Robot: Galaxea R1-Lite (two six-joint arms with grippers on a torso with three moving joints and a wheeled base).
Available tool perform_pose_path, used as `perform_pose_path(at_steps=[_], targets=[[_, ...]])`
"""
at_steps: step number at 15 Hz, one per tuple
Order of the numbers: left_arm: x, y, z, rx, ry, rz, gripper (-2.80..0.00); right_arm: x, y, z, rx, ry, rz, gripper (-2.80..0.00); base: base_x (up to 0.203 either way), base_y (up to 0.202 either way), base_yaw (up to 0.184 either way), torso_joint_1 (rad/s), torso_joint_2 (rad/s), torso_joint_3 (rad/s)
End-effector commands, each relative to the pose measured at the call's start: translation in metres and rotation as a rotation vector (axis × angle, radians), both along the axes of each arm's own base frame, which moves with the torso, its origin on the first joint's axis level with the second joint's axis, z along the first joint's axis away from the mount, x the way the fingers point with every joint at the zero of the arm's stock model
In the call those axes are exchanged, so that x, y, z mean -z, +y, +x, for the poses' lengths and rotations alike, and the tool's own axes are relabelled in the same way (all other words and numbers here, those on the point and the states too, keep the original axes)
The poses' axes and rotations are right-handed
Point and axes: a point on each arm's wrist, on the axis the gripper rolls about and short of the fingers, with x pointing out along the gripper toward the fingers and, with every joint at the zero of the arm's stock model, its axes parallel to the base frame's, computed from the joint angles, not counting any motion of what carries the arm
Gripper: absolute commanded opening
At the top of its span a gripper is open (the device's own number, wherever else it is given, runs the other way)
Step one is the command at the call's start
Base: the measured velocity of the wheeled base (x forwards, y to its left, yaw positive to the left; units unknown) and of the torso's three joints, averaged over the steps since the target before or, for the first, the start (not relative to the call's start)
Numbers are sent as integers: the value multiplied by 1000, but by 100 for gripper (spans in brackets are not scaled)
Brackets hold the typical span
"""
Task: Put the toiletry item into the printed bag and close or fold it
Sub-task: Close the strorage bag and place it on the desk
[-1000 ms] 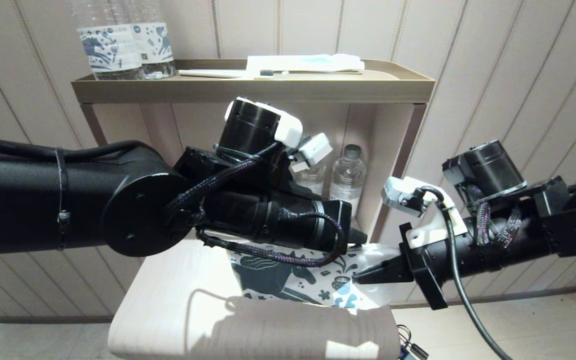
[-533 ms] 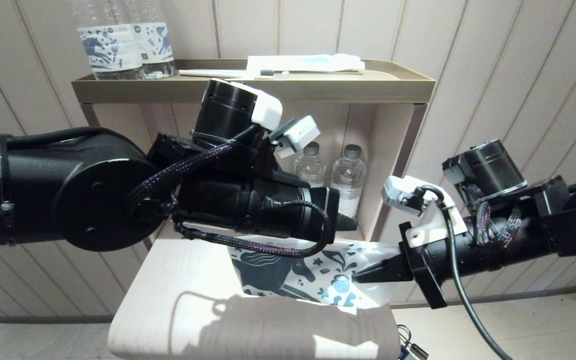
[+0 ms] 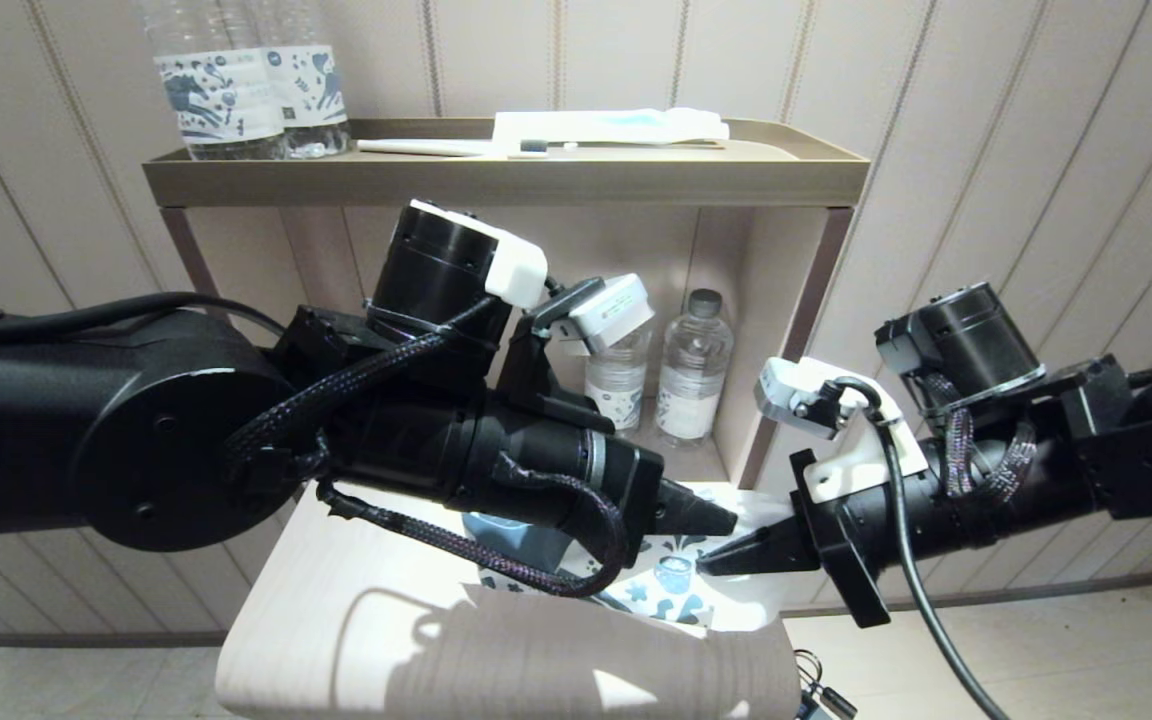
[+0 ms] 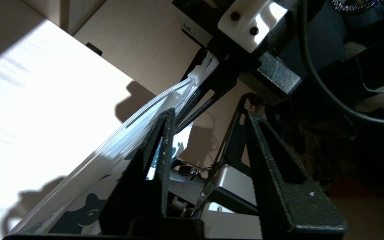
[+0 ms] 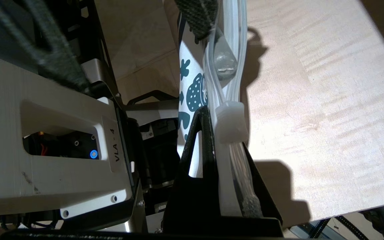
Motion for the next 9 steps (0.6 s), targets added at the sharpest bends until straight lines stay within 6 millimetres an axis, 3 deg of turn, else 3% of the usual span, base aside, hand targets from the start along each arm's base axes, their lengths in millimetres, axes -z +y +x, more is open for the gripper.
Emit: perform_pose_path(at_steps=[1,9], targets=[[-1,-3,2,-4,11,-8,0,2,4,-1,-20,7,0,-280,0,0,0,0,0,0],[-14,1,1,-12,-96,-107,0,0,7,-5,-39,9,5,-280,0,0,0,0,0,0]])
